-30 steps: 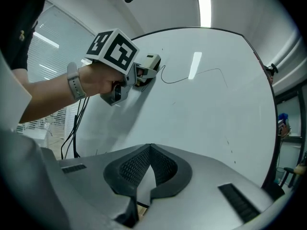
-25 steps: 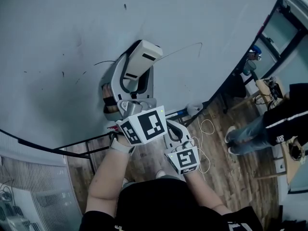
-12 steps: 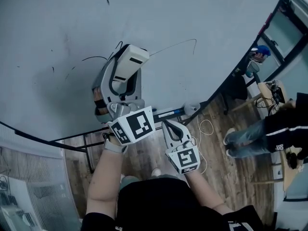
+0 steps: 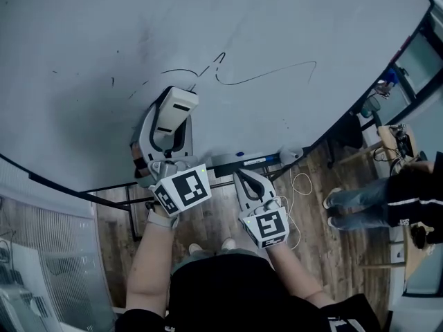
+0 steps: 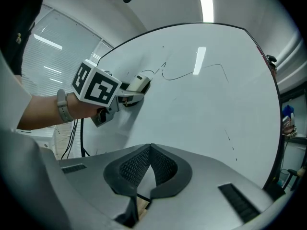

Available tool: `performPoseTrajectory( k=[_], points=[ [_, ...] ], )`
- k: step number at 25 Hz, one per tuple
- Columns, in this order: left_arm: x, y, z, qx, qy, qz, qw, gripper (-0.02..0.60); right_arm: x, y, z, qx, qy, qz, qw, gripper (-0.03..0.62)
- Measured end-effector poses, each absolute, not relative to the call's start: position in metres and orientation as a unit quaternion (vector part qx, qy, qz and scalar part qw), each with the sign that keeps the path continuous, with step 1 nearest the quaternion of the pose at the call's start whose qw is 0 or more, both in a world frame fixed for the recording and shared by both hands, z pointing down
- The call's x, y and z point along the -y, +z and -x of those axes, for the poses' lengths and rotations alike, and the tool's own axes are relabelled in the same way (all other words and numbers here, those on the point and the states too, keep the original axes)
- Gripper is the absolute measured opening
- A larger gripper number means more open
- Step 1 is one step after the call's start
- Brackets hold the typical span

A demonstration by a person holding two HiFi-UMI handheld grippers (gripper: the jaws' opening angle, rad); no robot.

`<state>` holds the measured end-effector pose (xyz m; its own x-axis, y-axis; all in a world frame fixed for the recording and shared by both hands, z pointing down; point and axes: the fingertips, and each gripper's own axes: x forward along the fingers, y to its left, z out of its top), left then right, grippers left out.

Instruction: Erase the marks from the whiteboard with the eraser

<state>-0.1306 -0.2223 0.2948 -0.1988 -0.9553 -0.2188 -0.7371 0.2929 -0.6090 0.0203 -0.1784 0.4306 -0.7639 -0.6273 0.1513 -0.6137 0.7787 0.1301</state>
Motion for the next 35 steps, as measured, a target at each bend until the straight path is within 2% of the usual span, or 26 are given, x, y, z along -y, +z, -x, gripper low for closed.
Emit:
performPoseTrajectory(
  k=[6,15,25,35],
  points=[
    [0.203,0.326,0.169,-0.749,-0.215,0.567,0.266,0.272,0.163,0.425,0.009,0.937,-0.038,-0.336,0.088,0.026],
    [0.197,0.335,0.175,-0.723,-0.217,0.595,0.276,0.27,0.142,0.408,0.042,0.936,-0.077,-0.336,0.075,0.027],
    [0.2,0.337,0.171,-0.729,-0.219,0.587,0.277,0.271,0.142,0.421,0.017,0.921,-0.059,-0.375,0.09,0.027],
    [0.228,0.319,0.121,-0.732,-0.214,0.574,0.296,0.272,0.168,0.414,-0.035,0.921,-0.077,-0.371,0.091,0.026]
  ],
)
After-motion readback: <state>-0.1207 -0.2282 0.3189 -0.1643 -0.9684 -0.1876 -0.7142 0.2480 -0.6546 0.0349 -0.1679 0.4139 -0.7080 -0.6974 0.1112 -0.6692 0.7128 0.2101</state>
